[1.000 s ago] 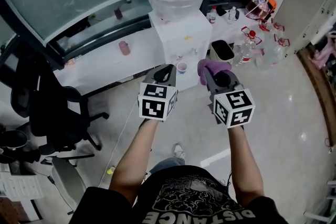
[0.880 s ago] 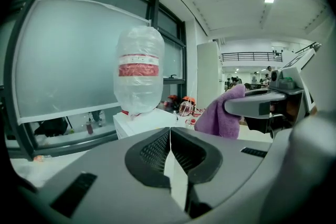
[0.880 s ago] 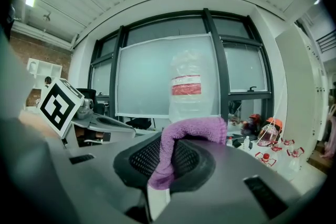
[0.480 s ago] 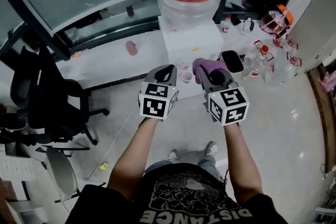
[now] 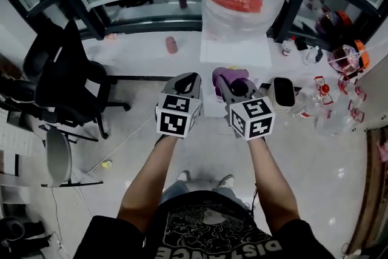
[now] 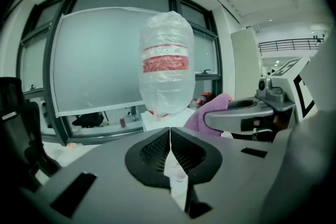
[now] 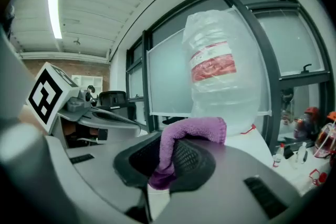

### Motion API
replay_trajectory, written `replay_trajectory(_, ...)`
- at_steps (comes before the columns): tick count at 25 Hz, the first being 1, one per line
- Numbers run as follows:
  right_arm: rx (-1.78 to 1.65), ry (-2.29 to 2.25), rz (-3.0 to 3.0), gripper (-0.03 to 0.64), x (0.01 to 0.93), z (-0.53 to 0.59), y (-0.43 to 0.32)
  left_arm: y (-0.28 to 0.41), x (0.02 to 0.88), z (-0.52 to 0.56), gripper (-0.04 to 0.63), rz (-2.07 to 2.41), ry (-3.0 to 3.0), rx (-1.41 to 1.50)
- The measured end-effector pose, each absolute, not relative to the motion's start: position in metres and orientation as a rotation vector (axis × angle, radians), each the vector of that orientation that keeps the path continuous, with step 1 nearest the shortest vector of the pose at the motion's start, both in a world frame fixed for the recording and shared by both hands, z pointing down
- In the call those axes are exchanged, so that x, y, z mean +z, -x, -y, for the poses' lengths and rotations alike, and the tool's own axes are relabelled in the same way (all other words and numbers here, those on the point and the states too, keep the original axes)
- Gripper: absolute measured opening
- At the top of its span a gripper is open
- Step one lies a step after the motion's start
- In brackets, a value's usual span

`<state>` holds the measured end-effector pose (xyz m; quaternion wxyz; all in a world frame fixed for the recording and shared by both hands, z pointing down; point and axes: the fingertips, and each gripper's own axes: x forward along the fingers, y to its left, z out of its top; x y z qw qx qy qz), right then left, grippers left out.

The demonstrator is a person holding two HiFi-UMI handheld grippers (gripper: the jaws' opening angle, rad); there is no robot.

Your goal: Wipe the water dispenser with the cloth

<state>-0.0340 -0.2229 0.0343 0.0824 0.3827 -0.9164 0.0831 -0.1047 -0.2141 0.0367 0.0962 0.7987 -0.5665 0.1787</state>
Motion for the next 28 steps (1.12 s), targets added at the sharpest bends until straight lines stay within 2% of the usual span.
replay_trajectory(10,0.284,-0.926,2.784,0.043,0.101,0.254,0.080,0.120,0.073,0.222,0.028,1.763,-2.265,0.532)
replay_trajectory(19,0.293,-0.954,2.770,0.043,0.142,0.295,0.106,0.138,0.115,0.240,0.028,1.711,-2.283,0.539)
replay_trajectory(28,0.328,-1.037,2.764,0.043,0.155,0.311,0.078,0.117,0.141,0.248,0.028,1.645,-2.319,0.545)
